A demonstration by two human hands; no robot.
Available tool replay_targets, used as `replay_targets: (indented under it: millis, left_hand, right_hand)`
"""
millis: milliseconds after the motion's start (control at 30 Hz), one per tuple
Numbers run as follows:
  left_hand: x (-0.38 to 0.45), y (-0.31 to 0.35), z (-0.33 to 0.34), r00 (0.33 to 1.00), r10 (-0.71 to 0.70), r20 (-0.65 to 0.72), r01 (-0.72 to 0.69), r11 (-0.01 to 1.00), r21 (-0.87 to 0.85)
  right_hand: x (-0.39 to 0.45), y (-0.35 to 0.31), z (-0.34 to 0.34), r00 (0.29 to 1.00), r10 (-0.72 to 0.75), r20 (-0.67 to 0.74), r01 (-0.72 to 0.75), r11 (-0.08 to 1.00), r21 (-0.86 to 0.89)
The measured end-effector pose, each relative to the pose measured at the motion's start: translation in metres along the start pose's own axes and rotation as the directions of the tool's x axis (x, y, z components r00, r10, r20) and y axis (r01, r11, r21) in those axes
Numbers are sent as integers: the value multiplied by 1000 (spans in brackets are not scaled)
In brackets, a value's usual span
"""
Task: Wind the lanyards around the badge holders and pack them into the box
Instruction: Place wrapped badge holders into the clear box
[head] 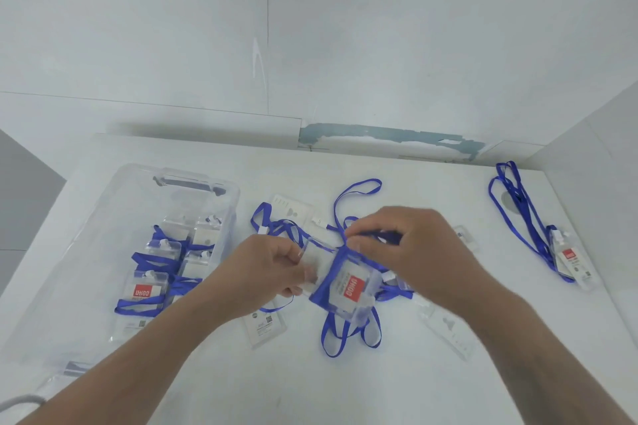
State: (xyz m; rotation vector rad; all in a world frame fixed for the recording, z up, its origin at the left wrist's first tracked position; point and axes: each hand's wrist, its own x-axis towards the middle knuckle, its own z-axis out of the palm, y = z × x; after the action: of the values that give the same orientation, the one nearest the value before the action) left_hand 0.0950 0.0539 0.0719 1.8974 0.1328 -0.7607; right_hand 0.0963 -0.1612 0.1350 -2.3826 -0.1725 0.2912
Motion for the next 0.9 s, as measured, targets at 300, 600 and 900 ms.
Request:
replay_targets:
  millis: [300, 600, 900]
  left_hand:
    - [-9, 8, -5, 996, 21, 85, 28, 847, -531]
    - [13, -4, 4, 944, -151, -292, 35, 929, -368]
    - [-3, -13, -3, 999, -18, -33, 14, 995, -102]
  right_hand:
    - [6, 29, 47, 938, 341, 60, -327, 816, 477]
    - [-37, 18, 97, 998, 63, 14, -60, 988, -143]
    - [-14, -3, 14, 995, -46, 93, 64, 977, -201]
